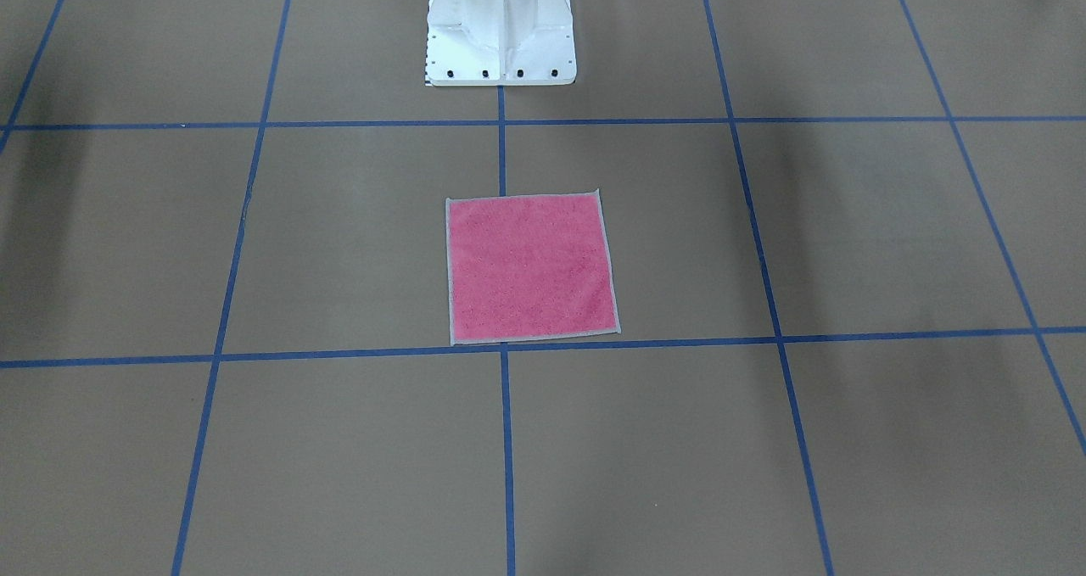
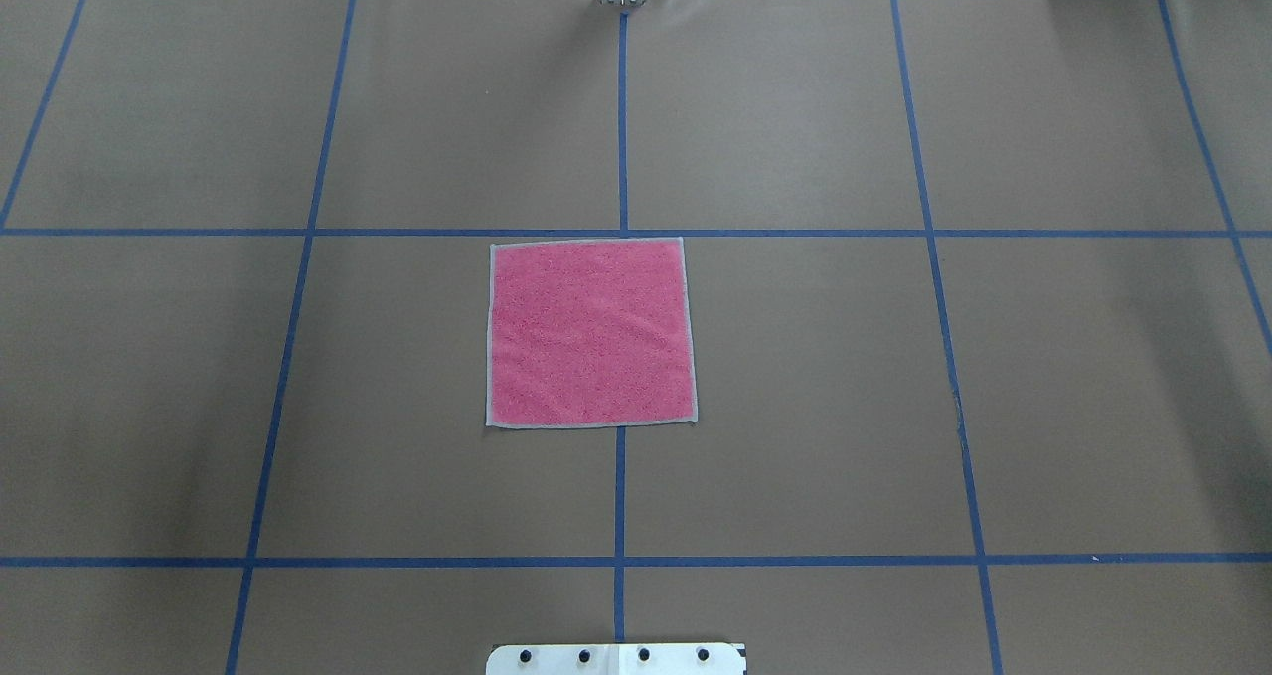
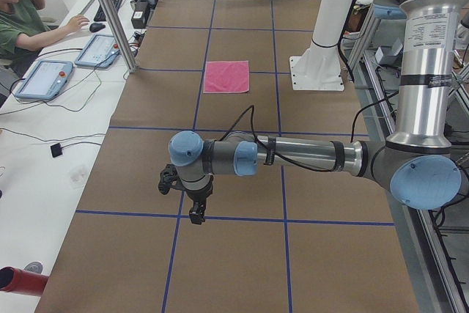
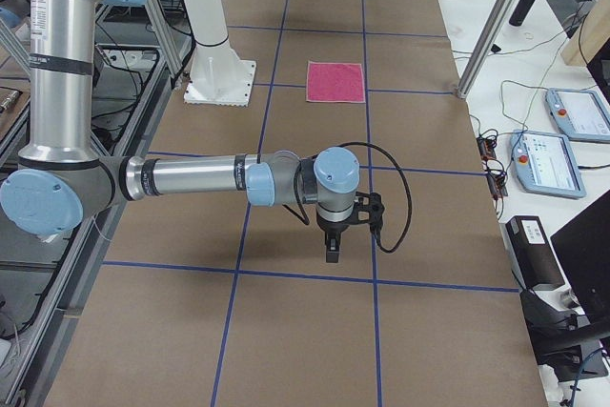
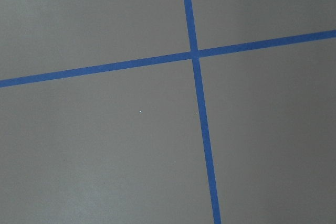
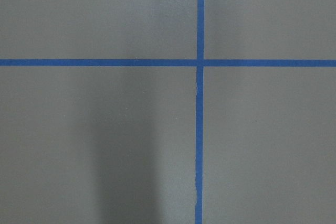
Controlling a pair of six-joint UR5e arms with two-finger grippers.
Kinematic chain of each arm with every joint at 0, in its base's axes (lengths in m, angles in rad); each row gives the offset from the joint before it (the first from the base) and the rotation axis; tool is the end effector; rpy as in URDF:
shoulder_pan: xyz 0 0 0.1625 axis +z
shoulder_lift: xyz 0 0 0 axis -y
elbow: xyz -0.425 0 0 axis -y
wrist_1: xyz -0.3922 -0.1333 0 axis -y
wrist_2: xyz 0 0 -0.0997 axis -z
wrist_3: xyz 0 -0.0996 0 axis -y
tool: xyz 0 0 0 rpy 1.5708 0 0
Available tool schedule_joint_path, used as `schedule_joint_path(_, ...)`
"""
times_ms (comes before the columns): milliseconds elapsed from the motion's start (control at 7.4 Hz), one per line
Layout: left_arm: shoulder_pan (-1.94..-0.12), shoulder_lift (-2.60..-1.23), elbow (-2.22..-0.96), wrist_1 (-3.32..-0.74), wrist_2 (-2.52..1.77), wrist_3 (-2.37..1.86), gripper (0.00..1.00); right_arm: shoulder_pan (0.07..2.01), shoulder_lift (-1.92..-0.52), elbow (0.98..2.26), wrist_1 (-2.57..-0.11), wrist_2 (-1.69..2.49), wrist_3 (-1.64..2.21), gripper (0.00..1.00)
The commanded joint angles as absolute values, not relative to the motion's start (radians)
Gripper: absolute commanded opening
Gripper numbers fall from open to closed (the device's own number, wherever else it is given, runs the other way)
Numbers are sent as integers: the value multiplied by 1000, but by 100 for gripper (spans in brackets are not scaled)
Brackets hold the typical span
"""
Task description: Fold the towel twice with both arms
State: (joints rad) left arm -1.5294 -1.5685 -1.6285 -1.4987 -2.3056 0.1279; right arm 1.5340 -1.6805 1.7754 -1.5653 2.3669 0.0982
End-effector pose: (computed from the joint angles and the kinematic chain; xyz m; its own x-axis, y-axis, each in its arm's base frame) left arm -0.0462 -0.4914 0.6413 0.7305 0.1468 -0.6670 -0.1357 0.9884 0.0690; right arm 0.0455 -0.4521 0.6071 0.6966 0.0006 0.7174 -0.0319 0.9990 0.0300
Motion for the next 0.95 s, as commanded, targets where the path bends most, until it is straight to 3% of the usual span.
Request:
schedule_joint_path(0,-1529,-1563,-1628,-1502,-2307,135,100,1534,-1681,1776,-1565,2367,98,100)
schedule_joint_path(406,-1529,-1571,-1629,-1497,-2306,124,100,1534,-1678,1776,-1565,2368,101,100)
schedule_joint_path(811,-1508,-1681,-1693,-1499,-2301,114,100,1505,-1565,1776,-1572,2373,133,100)
